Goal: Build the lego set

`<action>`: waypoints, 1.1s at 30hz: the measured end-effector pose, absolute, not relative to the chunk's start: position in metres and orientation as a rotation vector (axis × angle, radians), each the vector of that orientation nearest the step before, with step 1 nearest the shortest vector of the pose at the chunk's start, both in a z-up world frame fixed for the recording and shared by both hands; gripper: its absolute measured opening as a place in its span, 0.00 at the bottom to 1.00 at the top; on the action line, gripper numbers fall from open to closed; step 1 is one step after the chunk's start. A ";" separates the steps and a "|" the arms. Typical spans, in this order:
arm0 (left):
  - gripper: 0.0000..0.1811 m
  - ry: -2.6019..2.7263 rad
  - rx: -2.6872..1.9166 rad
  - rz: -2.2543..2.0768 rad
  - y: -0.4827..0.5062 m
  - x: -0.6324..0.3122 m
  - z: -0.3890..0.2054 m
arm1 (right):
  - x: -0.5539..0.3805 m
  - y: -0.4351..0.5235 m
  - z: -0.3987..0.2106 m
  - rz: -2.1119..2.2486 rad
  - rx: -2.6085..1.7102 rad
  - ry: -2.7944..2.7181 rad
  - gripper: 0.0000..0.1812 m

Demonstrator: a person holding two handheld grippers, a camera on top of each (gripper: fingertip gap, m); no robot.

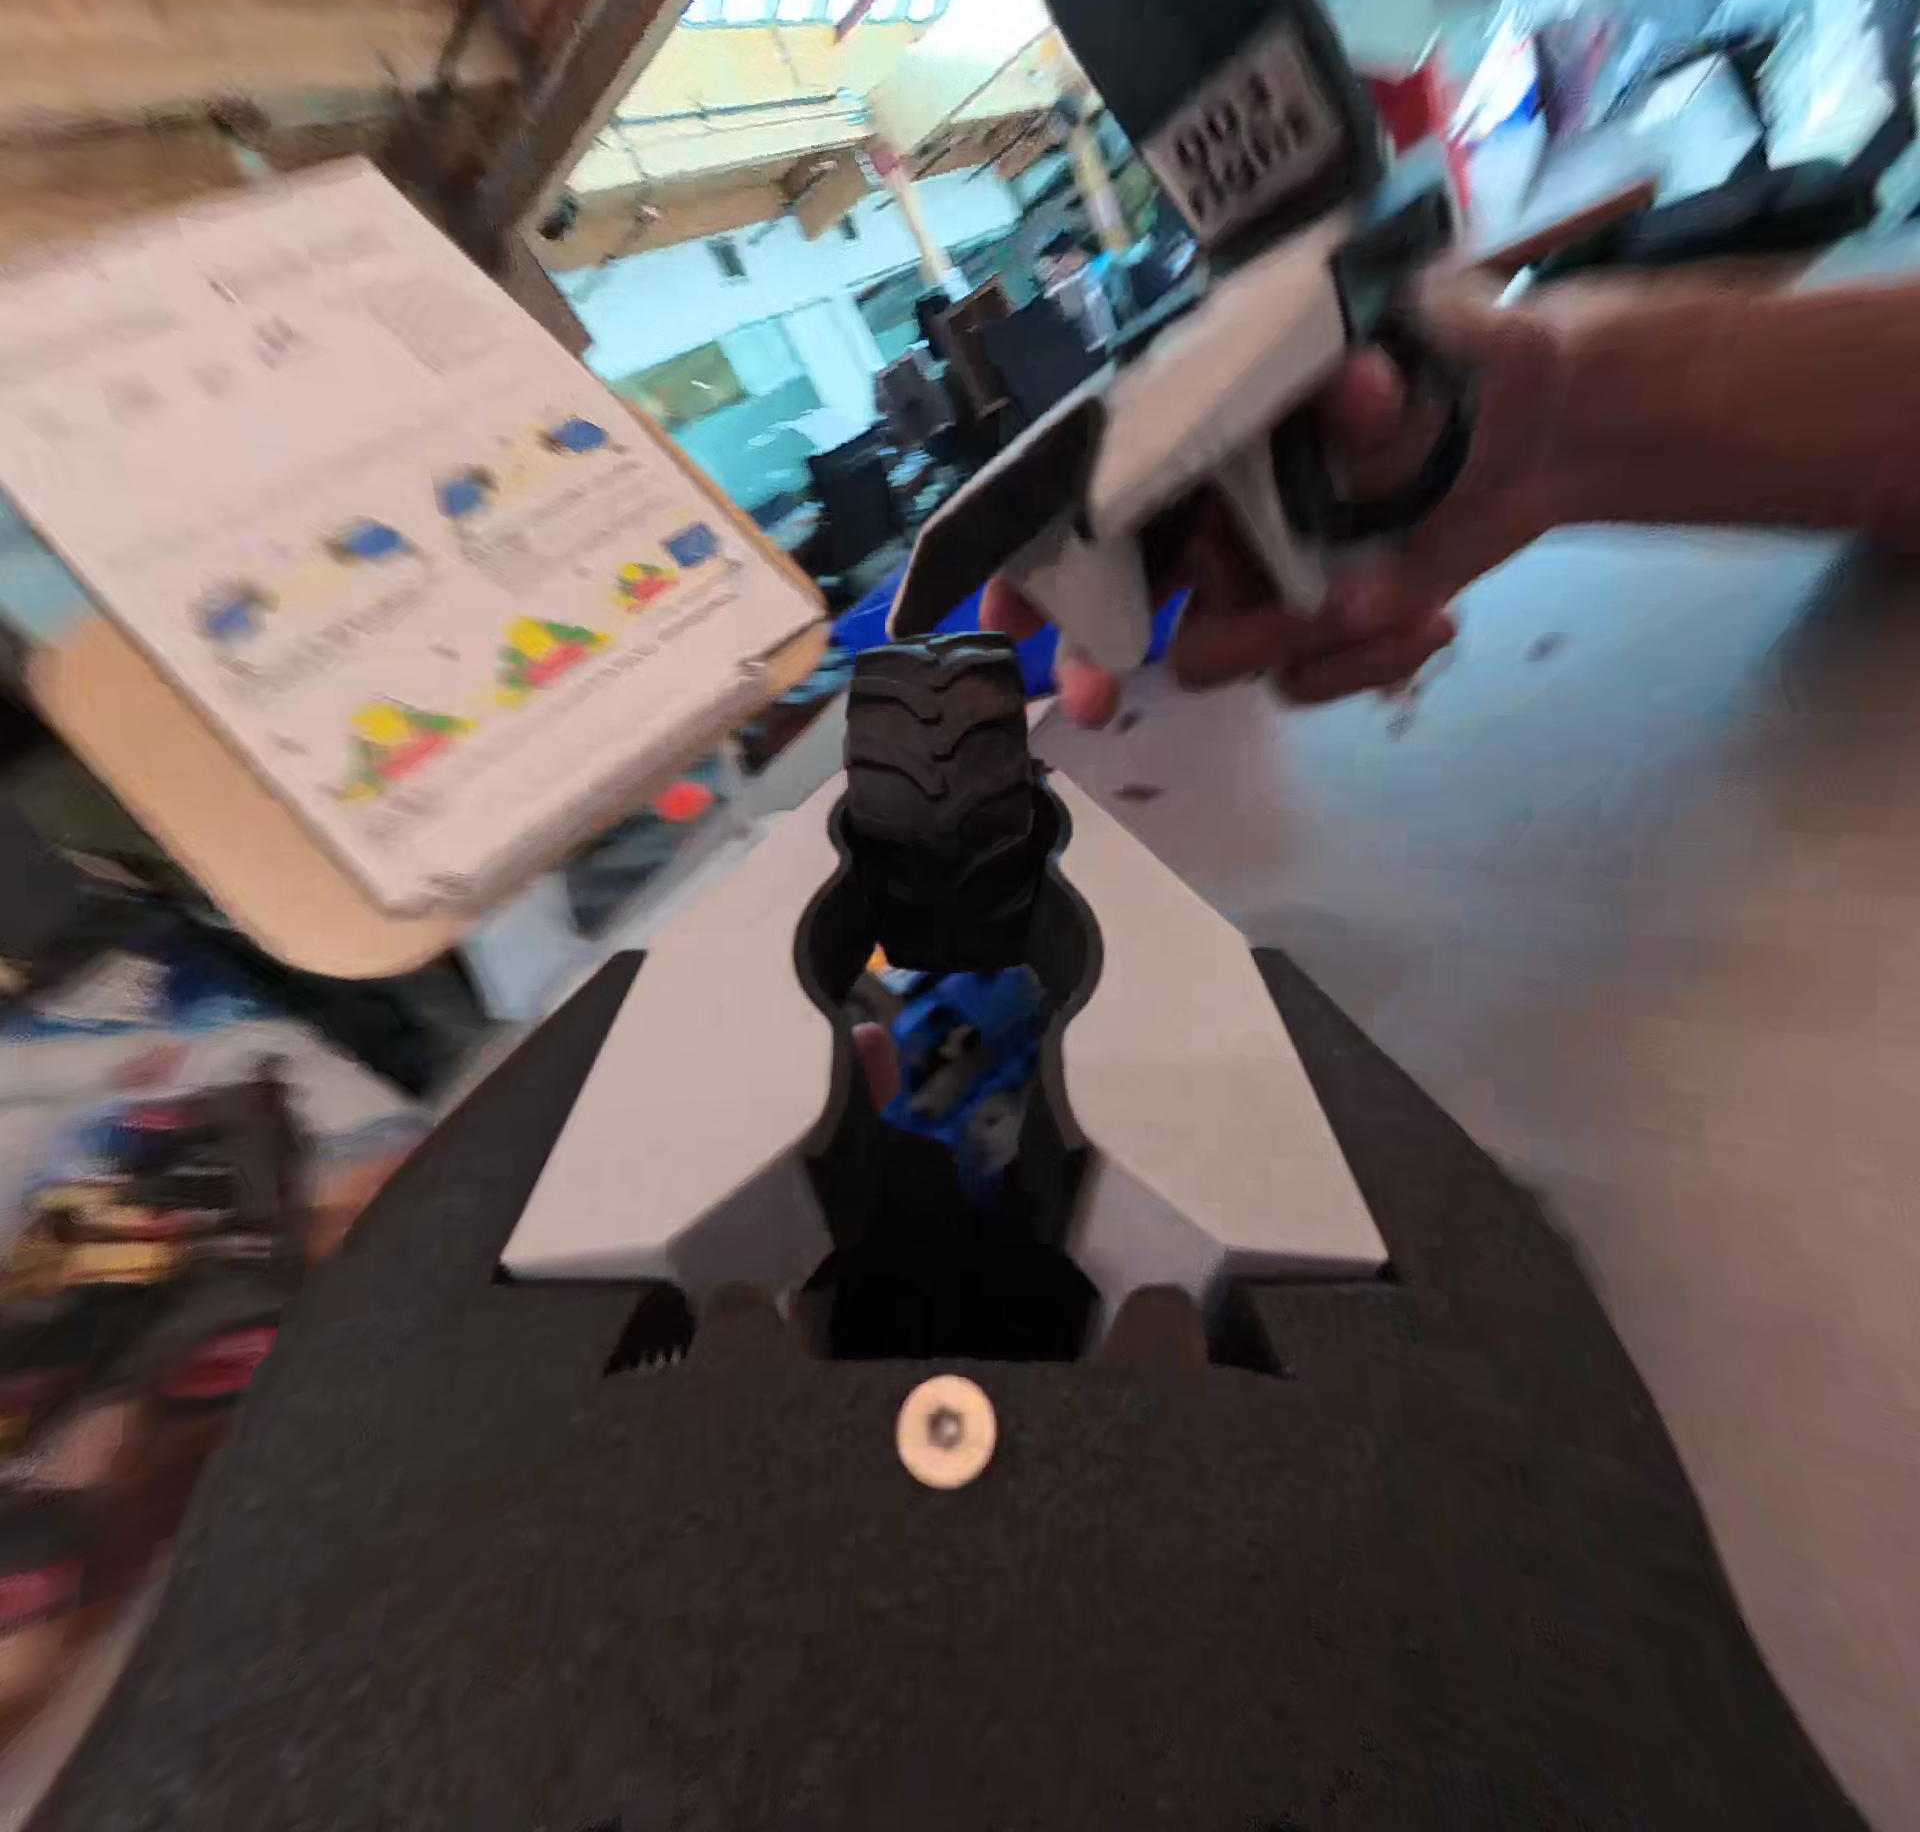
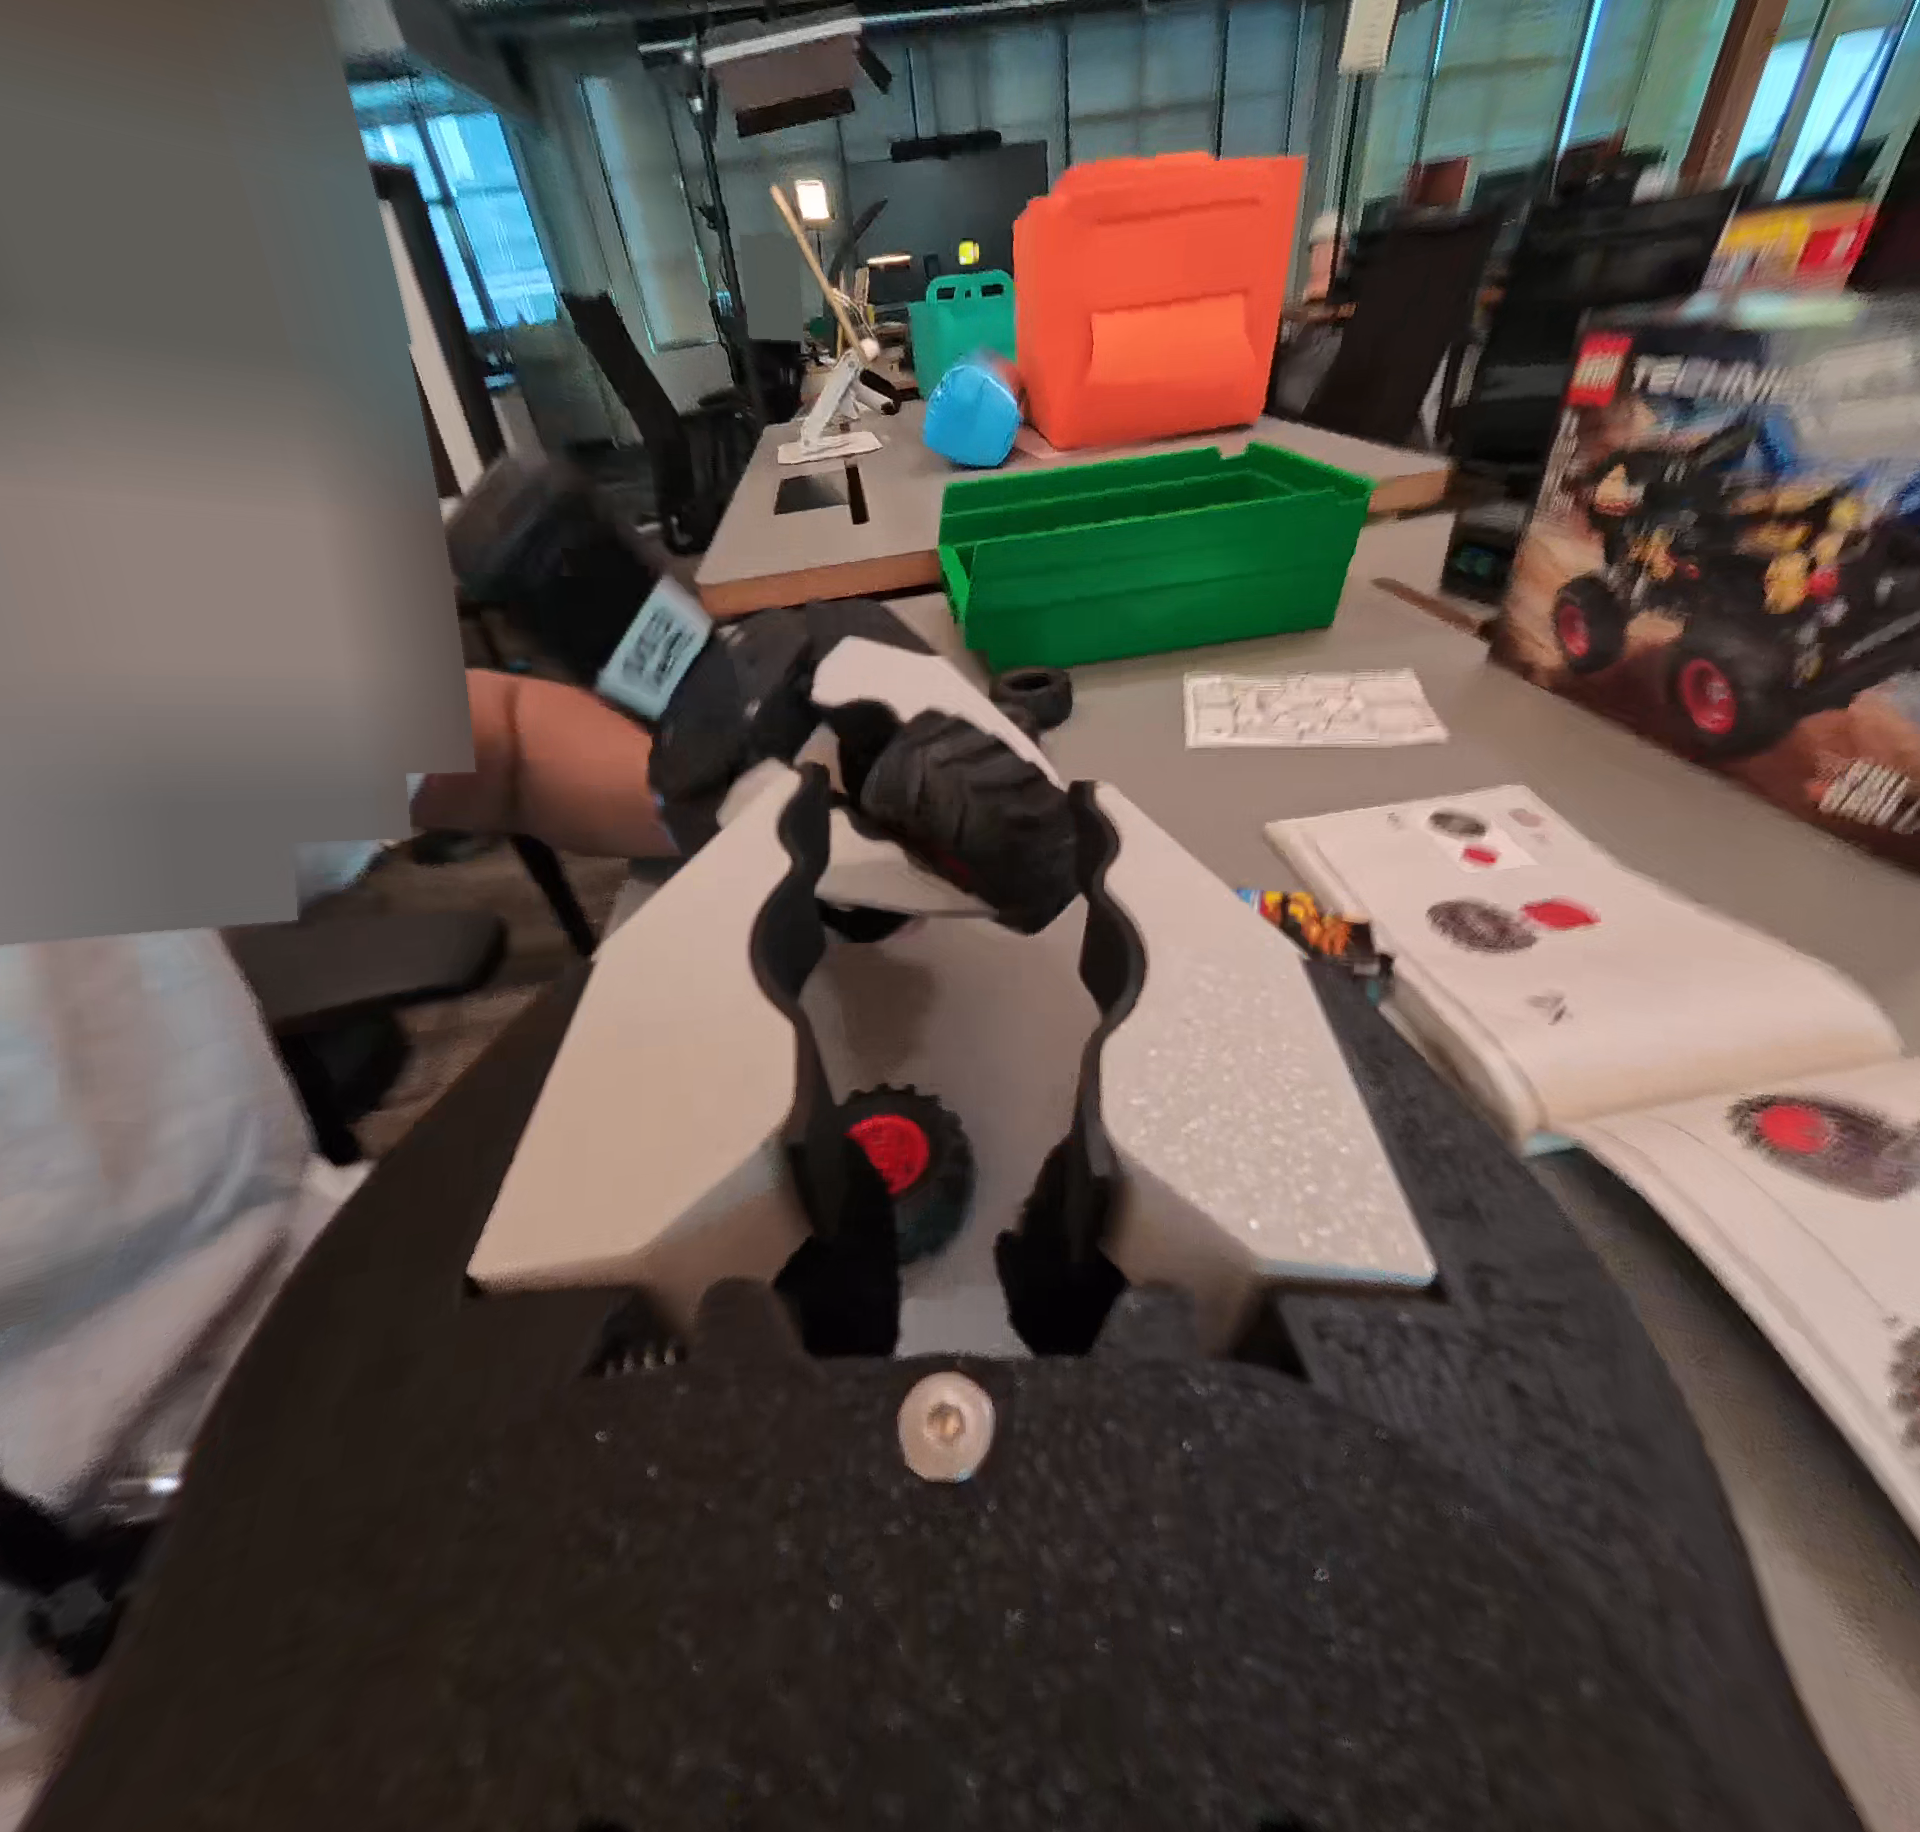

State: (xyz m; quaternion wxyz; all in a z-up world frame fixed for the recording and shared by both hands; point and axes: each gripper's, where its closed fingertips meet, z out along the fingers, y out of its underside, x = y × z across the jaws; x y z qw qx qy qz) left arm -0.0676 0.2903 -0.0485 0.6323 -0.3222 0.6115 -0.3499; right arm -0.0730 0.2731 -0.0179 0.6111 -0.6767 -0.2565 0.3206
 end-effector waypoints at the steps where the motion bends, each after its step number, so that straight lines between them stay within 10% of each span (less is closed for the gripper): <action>1: 0.14 1.380 -0.639 -0.585 0.297 -0.068 -0.050 | -0.070 0.274 -0.020 0.804 -1.615 -0.551 0.24; 17: 0.13 1.172 0.120 0.467 0.289 -0.080 -0.048 | -0.094 0.280 -0.058 1.355 -1.845 -0.247 0.16; 28: 0.37 1.422 -0.956 -1.073 0.289 -0.077 -0.037 | -0.069 0.280 -0.027 1.056 -1.683 -0.383 0.15; 33: 0.22 1.397 -1.133 -1.700 0.269 -0.080 -0.030 | -0.087 0.271 -0.028 0.974 -1.658 -0.522 0.15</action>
